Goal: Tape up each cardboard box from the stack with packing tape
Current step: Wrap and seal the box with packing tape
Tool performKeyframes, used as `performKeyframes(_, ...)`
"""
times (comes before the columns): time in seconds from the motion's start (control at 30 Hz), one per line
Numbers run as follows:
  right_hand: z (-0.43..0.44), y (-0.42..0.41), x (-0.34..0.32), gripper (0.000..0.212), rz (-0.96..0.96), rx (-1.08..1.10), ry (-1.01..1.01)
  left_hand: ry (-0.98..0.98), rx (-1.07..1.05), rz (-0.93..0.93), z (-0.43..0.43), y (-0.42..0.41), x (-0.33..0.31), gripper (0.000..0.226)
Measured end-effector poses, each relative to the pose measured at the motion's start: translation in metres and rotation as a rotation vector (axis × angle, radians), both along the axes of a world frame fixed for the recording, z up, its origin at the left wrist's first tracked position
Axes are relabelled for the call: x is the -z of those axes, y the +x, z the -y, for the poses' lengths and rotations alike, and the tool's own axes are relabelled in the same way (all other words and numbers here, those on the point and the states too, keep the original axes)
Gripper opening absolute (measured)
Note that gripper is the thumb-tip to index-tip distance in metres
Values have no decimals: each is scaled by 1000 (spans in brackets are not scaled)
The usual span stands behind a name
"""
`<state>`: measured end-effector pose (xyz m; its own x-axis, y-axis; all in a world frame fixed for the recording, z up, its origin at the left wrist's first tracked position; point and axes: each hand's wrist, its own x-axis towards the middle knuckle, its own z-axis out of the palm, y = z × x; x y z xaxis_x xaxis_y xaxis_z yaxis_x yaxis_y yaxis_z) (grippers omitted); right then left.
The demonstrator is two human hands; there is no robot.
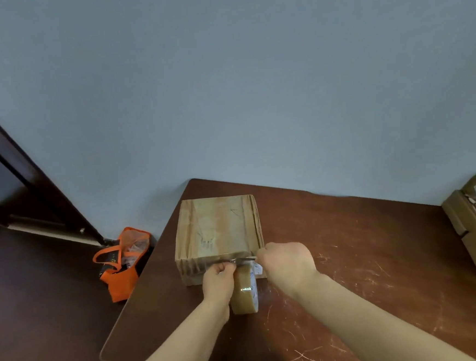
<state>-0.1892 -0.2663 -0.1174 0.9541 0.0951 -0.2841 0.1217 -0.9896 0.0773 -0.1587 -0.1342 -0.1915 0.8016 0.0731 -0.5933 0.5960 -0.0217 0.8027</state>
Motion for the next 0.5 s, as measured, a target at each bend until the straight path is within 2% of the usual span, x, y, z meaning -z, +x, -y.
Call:
performKeyframes(0.13,-4,6,-5,21,-24,-48,-82,11,2,15,0,3,0,11)
performKeyframes(0.23,-9,8,-3,33,-29,-82,-133,46,-4,36,2,4,1,12)
performKeyframes(0.3,-6,5,7,28,-42,-38,-132,63,-1,46,1,5,2,12)
performKeyframes(0.4,14,-9,37,21,-70,165,53,93,24,55,-2,5,3,13)
performKeyframes(0.5,45,-42,80,30,-165,364,276,126,47,71,-3,7,5,13)
